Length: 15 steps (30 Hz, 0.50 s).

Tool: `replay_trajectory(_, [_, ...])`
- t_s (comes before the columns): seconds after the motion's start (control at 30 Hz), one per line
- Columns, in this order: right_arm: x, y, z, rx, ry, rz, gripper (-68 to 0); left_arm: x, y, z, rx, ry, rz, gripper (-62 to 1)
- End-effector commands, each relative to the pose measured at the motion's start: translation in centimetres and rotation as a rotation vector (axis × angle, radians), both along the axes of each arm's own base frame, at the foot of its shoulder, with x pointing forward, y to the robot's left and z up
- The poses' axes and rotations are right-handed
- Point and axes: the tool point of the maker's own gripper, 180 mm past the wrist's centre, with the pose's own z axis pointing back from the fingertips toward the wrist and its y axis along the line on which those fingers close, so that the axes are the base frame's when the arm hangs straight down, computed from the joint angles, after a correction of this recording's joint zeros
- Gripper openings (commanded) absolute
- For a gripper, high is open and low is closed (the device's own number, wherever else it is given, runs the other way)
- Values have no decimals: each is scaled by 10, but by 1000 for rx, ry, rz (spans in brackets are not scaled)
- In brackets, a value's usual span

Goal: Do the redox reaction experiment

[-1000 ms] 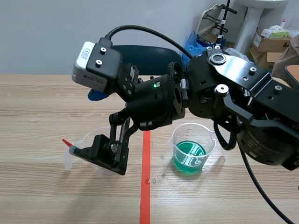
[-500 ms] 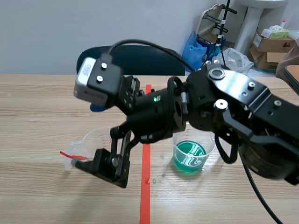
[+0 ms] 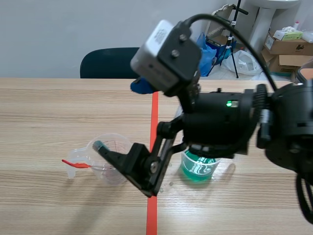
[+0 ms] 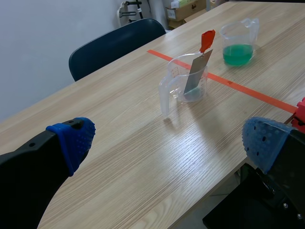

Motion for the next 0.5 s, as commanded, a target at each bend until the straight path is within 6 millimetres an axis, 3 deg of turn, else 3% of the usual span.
replay_trajectory(0.0, [1, -9, 6, 31, 0, -46, 4, 0, -1, 8, -24, -36, -1, 14])
replay_trajectory(0.27, [-4, -62, 30, 134, -67, -247, 4, 0, -1, 8, -24, -35, -1, 14])
replay_trajectory(0.47, [-13, -94, 19, 92, -46, -349, 4, 0, -1, 8, -24, -36, -1, 14])
